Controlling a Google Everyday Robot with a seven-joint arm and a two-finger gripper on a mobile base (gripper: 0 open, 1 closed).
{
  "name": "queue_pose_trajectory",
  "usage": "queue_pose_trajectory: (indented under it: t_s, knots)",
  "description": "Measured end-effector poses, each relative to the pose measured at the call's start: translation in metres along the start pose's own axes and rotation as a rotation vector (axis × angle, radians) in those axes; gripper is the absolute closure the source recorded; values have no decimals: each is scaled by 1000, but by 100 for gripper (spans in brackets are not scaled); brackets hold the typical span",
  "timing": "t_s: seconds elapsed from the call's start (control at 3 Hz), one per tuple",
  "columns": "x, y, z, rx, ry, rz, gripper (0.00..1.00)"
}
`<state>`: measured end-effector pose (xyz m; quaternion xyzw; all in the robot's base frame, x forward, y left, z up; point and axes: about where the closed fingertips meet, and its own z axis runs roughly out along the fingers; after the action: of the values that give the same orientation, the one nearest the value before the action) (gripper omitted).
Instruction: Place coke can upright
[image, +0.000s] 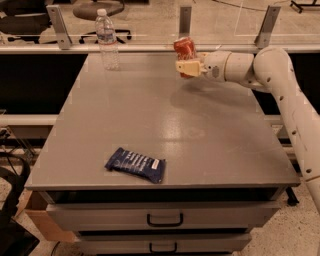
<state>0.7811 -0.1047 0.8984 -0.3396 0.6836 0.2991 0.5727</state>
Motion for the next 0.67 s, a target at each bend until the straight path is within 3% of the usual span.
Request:
queue_pose_trajectory:
  t_s: [0.67]
  knots:
    - [11,-3,-10,-45,-44,-118,100]
